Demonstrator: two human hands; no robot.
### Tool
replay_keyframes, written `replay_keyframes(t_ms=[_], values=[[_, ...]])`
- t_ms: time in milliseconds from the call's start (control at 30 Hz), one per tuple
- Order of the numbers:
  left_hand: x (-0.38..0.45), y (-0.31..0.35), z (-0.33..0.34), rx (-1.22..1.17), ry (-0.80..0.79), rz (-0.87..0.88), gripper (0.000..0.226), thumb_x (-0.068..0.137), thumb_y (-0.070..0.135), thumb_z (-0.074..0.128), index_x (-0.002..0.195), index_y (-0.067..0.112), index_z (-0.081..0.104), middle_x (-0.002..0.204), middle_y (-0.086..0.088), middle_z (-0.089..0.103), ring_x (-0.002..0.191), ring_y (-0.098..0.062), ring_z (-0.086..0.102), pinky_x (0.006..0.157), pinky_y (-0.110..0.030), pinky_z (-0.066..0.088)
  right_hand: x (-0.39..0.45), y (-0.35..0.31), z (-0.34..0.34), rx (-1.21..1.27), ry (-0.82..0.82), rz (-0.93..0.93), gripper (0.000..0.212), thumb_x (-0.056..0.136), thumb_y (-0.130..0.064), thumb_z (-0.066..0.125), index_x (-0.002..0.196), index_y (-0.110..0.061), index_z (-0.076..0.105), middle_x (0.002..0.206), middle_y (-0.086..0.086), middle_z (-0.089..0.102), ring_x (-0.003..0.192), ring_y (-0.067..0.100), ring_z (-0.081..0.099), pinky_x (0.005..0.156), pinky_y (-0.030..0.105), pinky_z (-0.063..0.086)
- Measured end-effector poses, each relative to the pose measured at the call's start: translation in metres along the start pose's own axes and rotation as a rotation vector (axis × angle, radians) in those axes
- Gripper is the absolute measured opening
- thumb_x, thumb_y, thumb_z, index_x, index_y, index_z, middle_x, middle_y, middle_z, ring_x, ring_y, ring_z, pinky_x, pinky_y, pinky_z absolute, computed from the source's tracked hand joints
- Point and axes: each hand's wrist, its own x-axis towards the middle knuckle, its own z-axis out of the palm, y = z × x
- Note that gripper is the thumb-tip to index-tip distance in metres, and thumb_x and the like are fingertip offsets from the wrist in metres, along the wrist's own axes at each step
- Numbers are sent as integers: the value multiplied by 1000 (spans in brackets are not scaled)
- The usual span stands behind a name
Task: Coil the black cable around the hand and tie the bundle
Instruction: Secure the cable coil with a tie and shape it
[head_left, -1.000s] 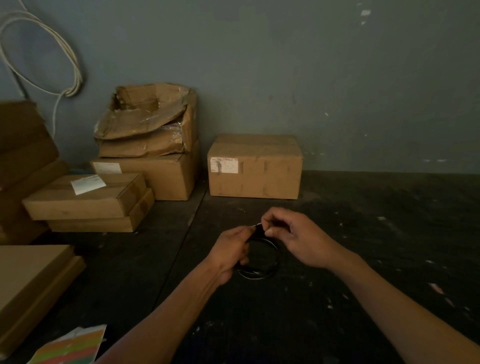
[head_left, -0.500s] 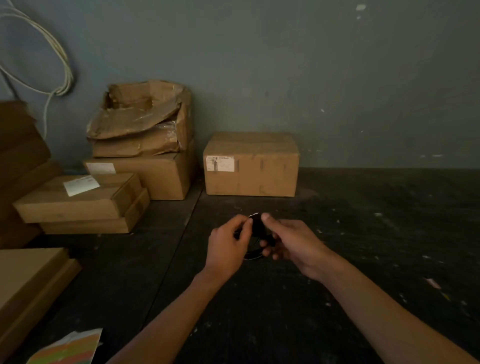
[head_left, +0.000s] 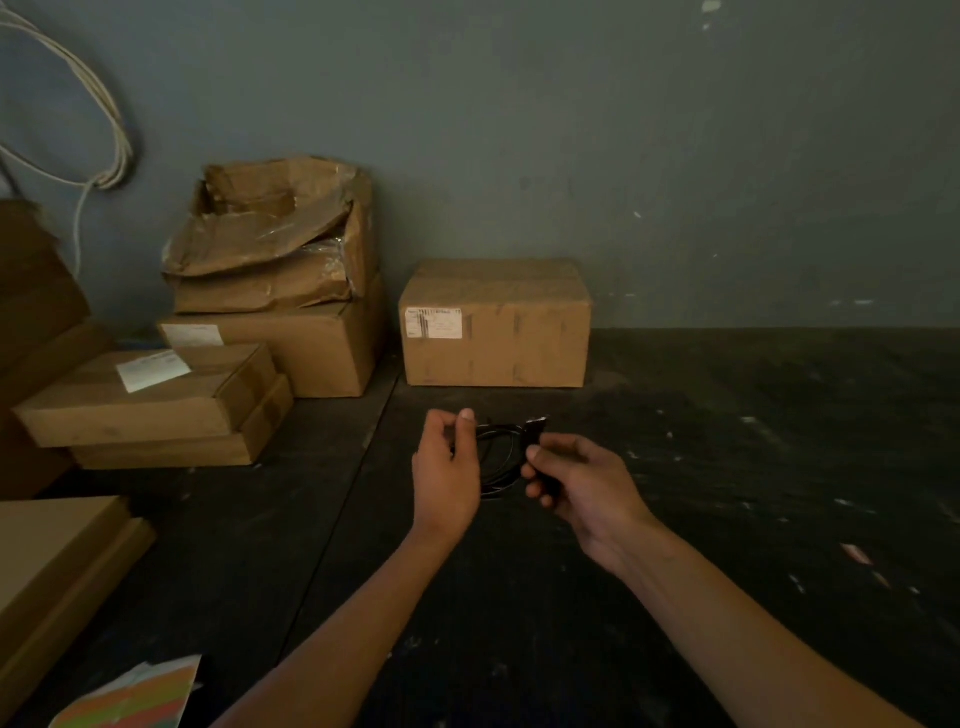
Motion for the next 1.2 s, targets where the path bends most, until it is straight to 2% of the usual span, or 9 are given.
replay_keyframes(t_ms=[167, 367, 500, 600, 700, 900, 1000, 1100, 1200], values=[[2, -4, 7, -95, 122, -163, 19, 102, 31, 45, 92, 18, 54, 71, 1, 55, 50, 3, 51, 45, -12, 43, -2, 15, 2, -41, 6, 52, 13, 86, -16, 69, 100, -15, 69, 69, 0, 72, 58, 11, 65, 53, 25, 49], [-7, 4, 15, -66, 45, 27, 14, 102, 25, 46, 90, 20, 53, 70, 2, 55, 57, -1, 53, 52, -18, 47, 2, 25, 14, -12, 36, 282, 10, 86, -17, 70, 93, -9, 72, 64, 3, 69, 52, 13, 60, 46, 24, 47], [-12, 4, 15, -62, -9, 129, 11, 101, 22, 47, 92, 23, 52, 74, 10, 62, 60, -2, 57, 56, -14, 48, 4, 22, 19, 93, 110, 352, 15, 85, -19, 71, 94, -8, 72, 74, 8, 69, 54, 14, 58, 41, 23, 43], [-14, 5, 16, -63, -44, 184, 11, 98, 33, 46, 93, 25, 52, 77, 13, 63, 63, -4, 61, 57, -14, 49, 3, 23, 21, 141, 152, 392, 16, 83, -20, 72, 95, -9, 71, 84, 10, 70, 57, 14, 58, 41, 23, 44], [-16, 3, 17, -33, -83, 211, 12, 95, 39, 45, 93, 29, 51, 81, 8, 64, 66, -8, 63, 59, -17, 52, 4, 22, 23, 162, 190, 387, 16, 82, -22, 74, 92, -10, 72, 77, 8, 70, 54, 13, 57, 41, 23, 44], [-19, -7, 17, -69, -142, 141, 7, 101, 17, 48, 98, 16, 54, 88, -1, 68, 81, -9, 70, 70, -22, 56, 6, 18, 19, 312, 130, 389, 15, 81, -21, 73, 93, -12, 72, 63, 1, 68, 56, 12, 56, 47, 26, 45], [-21, -7, 19, -106, -171, 92, 7, 101, 16, 48, 107, 13, 51, 90, -3, 68, 84, -9, 71, 70, -21, 57, 5, 21, 16, 369, 75, 378, 18, 84, -21, 70, 100, -12, 71, 56, 0, 70, 56, 13, 60, 52, 27, 48], [-23, -7, 18, -163, -214, -33, 22, 100, 18, 49, 122, 16, 47, 101, -4, 70, 92, -8, 72, 71, -20, 57, 5, 22, 10, 371, 38, 352, 20, 87, -22, 66, 105, -13, 70, 60, 1, 72, 58, 14, 63, 52, 27, 48], [-21, -7, 17, -104, -259, -42, 16, 101, 21, 47, 114, 18, 56, 103, -3, 70, 93, -7, 70, 75, -23, 57, 7, 22, 5, 369, 14, 345, 22, 92, -19, 58, 110, -13, 67, 61, 1, 67, 58, 13, 57, 49, 26, 44]])
